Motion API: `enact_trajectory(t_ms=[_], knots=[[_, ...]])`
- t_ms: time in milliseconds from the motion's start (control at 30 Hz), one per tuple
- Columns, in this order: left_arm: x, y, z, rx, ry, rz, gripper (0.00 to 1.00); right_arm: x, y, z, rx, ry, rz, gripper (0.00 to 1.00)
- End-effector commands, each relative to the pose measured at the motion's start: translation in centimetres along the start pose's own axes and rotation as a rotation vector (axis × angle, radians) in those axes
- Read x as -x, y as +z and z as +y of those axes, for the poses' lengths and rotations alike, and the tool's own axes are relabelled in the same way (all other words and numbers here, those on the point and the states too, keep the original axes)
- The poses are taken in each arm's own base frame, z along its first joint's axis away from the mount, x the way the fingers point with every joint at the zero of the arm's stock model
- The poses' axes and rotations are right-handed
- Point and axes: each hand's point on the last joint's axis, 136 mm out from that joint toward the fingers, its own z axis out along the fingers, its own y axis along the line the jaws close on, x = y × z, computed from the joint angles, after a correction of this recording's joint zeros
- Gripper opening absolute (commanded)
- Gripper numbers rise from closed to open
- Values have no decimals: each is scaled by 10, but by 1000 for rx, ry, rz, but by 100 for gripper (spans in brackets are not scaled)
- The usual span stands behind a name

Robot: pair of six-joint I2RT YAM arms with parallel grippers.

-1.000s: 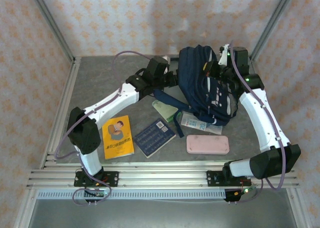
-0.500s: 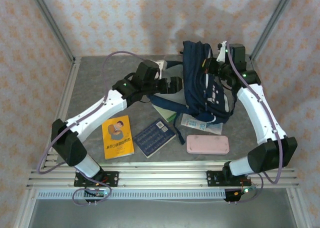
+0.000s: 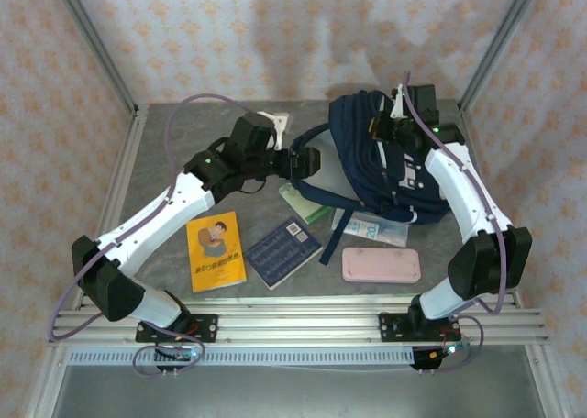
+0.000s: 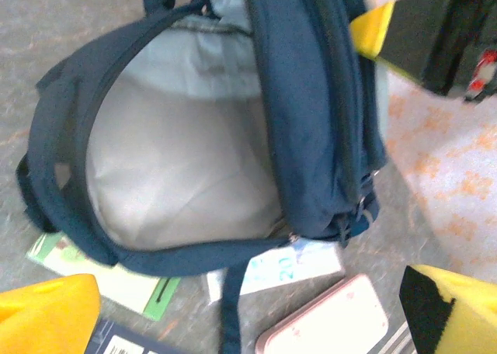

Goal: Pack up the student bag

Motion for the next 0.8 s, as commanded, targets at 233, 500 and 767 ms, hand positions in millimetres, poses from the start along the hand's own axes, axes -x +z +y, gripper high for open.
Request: enact_trajectory(t_ms=[233, 500, 767], knots=[[-72, 19, 54, 317, 92, 152, 99, 12, 3, -60, -348, -18, -50, 0], [-98, 71, 83, 396, -19, 230, 94, 17, -4, -82, -461, 24, -67, 0], [-85, 105, 102, 405, -97, 237, 91, 2, 6, -75, -396, 31, -13, 45]])
